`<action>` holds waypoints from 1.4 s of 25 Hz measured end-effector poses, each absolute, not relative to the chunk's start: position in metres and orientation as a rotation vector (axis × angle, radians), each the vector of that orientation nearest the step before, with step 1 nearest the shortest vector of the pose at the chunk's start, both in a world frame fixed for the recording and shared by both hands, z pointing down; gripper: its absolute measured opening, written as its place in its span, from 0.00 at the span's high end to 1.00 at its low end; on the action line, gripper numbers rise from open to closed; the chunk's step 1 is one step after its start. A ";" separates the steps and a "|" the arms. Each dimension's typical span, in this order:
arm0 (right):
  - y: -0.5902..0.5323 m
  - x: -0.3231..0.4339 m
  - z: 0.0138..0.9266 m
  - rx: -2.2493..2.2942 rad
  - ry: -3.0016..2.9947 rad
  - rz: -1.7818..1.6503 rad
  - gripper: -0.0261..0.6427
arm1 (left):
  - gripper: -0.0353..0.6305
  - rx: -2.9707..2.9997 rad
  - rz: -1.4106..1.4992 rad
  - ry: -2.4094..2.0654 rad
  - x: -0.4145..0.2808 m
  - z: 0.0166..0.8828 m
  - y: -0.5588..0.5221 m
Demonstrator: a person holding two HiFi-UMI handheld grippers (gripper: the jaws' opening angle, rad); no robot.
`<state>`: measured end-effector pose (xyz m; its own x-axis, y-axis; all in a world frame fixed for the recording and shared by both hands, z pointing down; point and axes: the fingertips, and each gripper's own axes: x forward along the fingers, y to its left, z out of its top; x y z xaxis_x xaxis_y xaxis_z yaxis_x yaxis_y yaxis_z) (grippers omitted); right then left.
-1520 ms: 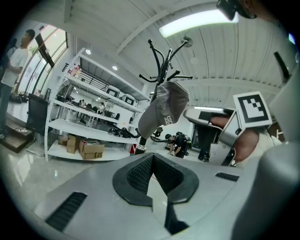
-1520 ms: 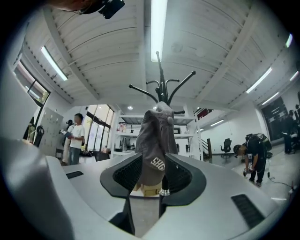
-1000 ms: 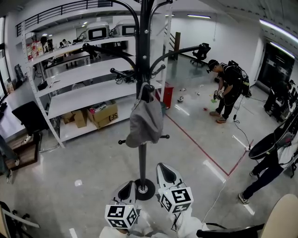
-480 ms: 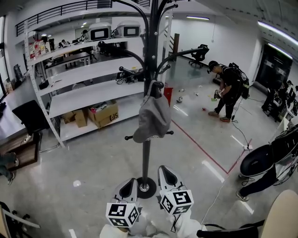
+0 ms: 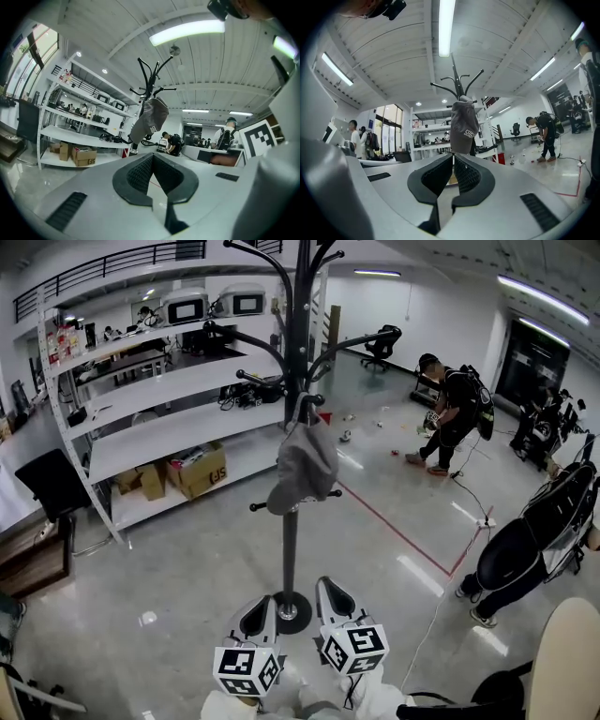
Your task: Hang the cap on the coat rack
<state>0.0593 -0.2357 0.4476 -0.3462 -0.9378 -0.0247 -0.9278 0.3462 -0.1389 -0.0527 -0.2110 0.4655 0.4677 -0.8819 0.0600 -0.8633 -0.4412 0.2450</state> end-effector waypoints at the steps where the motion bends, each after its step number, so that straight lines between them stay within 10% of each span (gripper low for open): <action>1: -0.231 0.058 0.450 -1.734 2.493 -0.160 0.94 | 0.94 2.482 -0.111 -1.497 -0.053 0.466 -0.209; 35: -0.196 0.051 0.444 -1.661 2.598 -0.085 0.94 | 0.94 2.500 -0.135 -1.497 -0.033 0.456 -0.189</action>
<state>0.0507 -0.1959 0.4444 -0.4189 -0.9078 -0.0186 -0.9047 0.4191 -0.0772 -0.0327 -0.1886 0.4558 0.4755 -0.8790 0.0358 -0.8584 -0.4546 0.2376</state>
